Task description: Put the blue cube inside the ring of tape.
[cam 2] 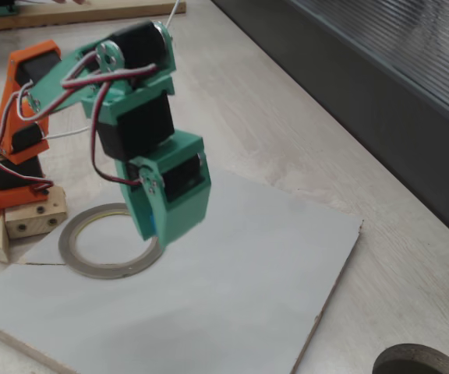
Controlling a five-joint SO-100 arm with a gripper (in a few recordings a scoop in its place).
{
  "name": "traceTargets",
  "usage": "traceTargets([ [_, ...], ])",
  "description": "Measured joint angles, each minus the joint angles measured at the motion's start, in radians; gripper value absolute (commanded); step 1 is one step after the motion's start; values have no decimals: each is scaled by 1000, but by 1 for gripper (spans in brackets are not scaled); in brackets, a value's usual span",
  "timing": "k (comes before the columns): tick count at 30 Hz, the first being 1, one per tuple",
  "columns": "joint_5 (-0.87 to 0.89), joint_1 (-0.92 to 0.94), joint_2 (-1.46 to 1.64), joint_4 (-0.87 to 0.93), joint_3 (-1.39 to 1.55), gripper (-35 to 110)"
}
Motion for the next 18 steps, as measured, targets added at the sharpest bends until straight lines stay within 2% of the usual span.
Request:
traceTargets([
  [18,0,2,477,-2,865,6],
])
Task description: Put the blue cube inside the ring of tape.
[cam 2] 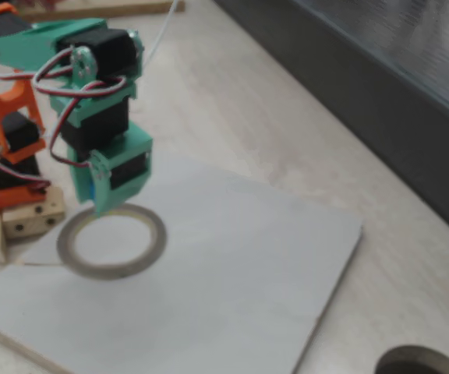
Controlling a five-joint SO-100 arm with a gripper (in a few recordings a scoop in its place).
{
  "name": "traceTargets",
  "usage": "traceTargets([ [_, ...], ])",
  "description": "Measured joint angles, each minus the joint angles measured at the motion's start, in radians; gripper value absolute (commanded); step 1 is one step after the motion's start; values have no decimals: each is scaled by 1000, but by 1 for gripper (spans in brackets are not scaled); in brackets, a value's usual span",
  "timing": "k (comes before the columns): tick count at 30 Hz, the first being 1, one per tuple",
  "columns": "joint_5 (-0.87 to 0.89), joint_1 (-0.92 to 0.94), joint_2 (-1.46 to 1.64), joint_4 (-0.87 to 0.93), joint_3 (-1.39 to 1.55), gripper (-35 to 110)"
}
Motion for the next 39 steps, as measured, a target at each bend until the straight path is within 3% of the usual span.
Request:
traceTargets([
  [18,0,0,439,-456,787,6],
  [39,0,-5,468,-557,818,6],
])
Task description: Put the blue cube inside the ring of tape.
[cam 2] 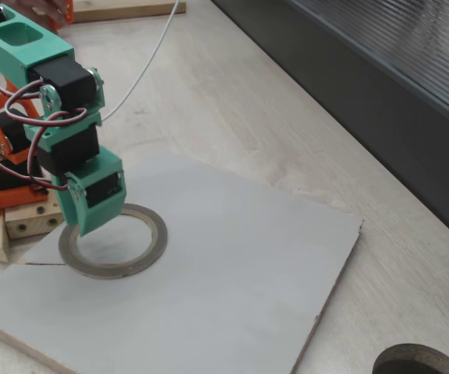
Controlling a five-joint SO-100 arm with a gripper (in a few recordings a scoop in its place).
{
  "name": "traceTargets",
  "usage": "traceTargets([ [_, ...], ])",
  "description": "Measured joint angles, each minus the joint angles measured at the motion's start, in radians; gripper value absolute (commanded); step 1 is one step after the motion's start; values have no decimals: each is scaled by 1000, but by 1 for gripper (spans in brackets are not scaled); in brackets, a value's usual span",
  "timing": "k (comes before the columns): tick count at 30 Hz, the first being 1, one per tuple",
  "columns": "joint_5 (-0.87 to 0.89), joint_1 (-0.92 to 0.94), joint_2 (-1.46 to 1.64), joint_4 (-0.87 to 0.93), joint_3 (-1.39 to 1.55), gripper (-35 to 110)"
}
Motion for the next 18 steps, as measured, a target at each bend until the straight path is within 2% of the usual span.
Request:
traceTargets([
  [8,0,0,0,-104,21,6],
  [18,0,0,0,-110,21,6],
])
